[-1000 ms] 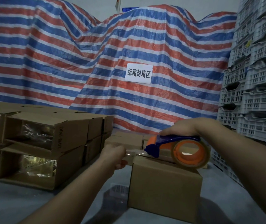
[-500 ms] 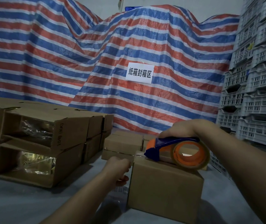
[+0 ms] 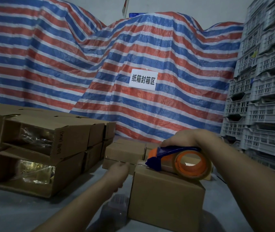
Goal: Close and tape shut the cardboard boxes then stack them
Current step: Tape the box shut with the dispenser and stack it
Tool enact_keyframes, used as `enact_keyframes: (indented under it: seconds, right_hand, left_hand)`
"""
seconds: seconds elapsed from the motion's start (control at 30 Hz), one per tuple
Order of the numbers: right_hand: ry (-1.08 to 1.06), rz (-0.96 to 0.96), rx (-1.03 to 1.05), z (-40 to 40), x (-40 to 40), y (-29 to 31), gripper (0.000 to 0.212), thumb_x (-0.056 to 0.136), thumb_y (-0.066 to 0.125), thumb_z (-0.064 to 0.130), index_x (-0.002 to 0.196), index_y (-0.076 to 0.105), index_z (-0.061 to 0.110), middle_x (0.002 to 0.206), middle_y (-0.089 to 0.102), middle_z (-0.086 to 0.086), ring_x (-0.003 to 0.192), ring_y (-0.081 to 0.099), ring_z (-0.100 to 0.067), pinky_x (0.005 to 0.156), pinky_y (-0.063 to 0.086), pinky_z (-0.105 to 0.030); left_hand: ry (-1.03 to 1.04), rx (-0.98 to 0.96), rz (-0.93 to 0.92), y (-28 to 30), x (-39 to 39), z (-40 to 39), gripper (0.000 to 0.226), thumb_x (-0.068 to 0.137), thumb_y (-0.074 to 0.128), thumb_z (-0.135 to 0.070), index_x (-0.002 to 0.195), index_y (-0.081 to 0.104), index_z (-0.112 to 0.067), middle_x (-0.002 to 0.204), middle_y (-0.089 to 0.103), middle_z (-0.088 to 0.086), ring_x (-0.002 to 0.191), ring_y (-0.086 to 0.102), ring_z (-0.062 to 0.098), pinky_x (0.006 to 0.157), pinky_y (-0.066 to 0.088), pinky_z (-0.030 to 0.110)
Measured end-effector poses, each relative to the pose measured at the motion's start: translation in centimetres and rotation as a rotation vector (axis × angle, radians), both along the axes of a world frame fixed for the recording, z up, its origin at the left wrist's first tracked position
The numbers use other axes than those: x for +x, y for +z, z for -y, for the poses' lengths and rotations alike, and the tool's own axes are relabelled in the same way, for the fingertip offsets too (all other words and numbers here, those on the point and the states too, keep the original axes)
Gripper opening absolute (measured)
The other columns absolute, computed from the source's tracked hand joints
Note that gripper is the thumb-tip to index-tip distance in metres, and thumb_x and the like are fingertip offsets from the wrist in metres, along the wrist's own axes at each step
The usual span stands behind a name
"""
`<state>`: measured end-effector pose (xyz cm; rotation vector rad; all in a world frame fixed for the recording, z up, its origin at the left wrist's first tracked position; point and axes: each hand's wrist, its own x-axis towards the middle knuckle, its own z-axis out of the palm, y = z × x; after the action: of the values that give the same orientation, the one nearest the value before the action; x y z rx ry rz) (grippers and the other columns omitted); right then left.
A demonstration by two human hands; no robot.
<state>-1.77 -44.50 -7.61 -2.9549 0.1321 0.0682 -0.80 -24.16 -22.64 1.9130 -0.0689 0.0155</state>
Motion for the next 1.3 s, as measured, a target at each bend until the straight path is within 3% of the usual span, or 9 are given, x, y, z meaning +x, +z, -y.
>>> enact_keyframes:
  seconds: [0.13,0.3,0.73,0.87,1.03,1.1,1.17,1.23,1.3]
  right_hand:
    - [0.004,-0.004,0.006,-0.1,0.0,-0.1,0.042,0.093,0.051,0.066,0.103,0.064,0.027,0.072,0.074,0.008,0.059,0.068,-0.003,0.065,0.048,-0.022]
    - [-0.014,-0.013,0.028,0.1,0.1,-0.1,0.044,0.091,0.053,0.066,0.104,0.066,0.026,0.071,0.074,0.007,0.060,0.068,-0.004,0.066,0.049,-0.023]
    - [-0.036,-0.076,0.012,3.9,-1.7,1.4,0.051,0.094,0.048,0.068,0.095,0.066,0.020,0.059,0.068,0.008,0.048,0.062,-0.006,0.057,0.048,-0.019]
    - [-0.124,-0.067,0.009,8.4,-3.7,1.3,0.060,0.090,0.051,0.071,0.110,0.067,0.016,0.076,0.072,0.000,0.064,0.067,-0.012,0.073,0.053,-0.026]
    - [-0.125,-0.047,-0.007,11.3,-4.2,-0.8,0.062,0.088,0.051,0.073,0.097,0.067,0.014,0.087,0.073,-0.010,0.076,0.063,-0.019,0.088,0.052,-0.034]
    - [-0.124,-0.034,0.019,11.4,-4.1,-0.9,0.061,0.088,0.053,0.072,0.100,0.068,0.014,0.089,0.075,-0.011,0.075,0.064,-0.019,0.088,0.053,-0.037]
    - [-0.147,-0.024,-0.027,11.5,-4.0,-0.8,0.060,0.086,0.053,0.076,0.092,0.068,0.019,0.077,0.072,-0.003,0.068,0.063,-0.016,0.081,0.051,-0.034]
    - [-0.158,-0.012,-0.054,11.5,-3.8,-0.8,0.061,0.084,0.052,0.079,0.090,0.067,0.020,0.074,0.071,0.001,0.065,0.064,-0.014,0.076,0.050,-0.031]
    - [-0.157,-0.003,-0.066,11.4,-3.7,-0.8,0.061,0.083,0.052,0.080,0.090,0.067,0.021,0.071,0.071,0.003,0.062,0.064,-0.013,0.073,0.050,-0.029]
  left_hand:
    - [-0.072,-0.007,0.088,2.2,1.2,0.2,0.044,0.101,0.036,-0.049,0.120,0.057,-0.015,0.095,0.056,0.005,0.087,0.057,0.018,0.067,0.037,0.026]
    - [-0.237,0.039,-0.085,1.7,1.4,0.9,0.027,0.091,0.051,-0.048,0.085,0.054,-0.022,0.074,0.044,-0.001,0.060,0.035,0.012,0.052,0.028,0.023]
    - [-0.200,0.031,-0.107,2.1,0.2,0.8,0.024,0.096,0.049,-0.040,0.086,0.052,-0.019,0.073,0.040,0.000,0.058,0.033,0.011,0.053,0.027,0.023]
    - [-0.192,0.009,-0.119,2.0,0.4,0.7,0.025,0.094,0.052,-0.041,0.087,0.052,-0.018,0.074,0.041,0.001,0.058,0.033,0.012,0.052,0.027,0.024]
    - [-0.193,0.013,-0.098,2.1,0.1,1.1,0.024,0.095,0.050,-0.040,0.082,0.048,-0.019,0.072,0.038,0.000,0.057,0.031,0.012,0.053,0.025,0.025]
    - [-0.184,0.099,-0.056,3.0,0.1,1.2,0.023,0.097,0.048,-0.031,0.078,0.047,-0.018,0.073,0.040,0.001,0.059,0.034,0.012,0.052,0.029,0.024]
    - [-0.140,0.398,0.090,4.1,0.2,1.4,0.024,0.097,0.047,-0.019,0.073,0.050,-0.015,0.078,0.051,0.003,0.067,0.048,0.014,0.057,0.046,0.024]
    - [-0.005,0.838,0.328,5.0,-0.3,1.9,0.015,0.096,0.051,-0.025,0.093,0.062,-0.014,0.096,0.060,0.003,0.086,0.057,0.016,0.073,0.053,0.030]
    - [0.036,1.005,0.601,5.2,-1.7,2.9,0.032,0.095,0.051,-0.046,0.118,0.059,-0.025,0.109,0.059,-0.003,0.094,0.056,0.014,0.077,0.049,0.031]
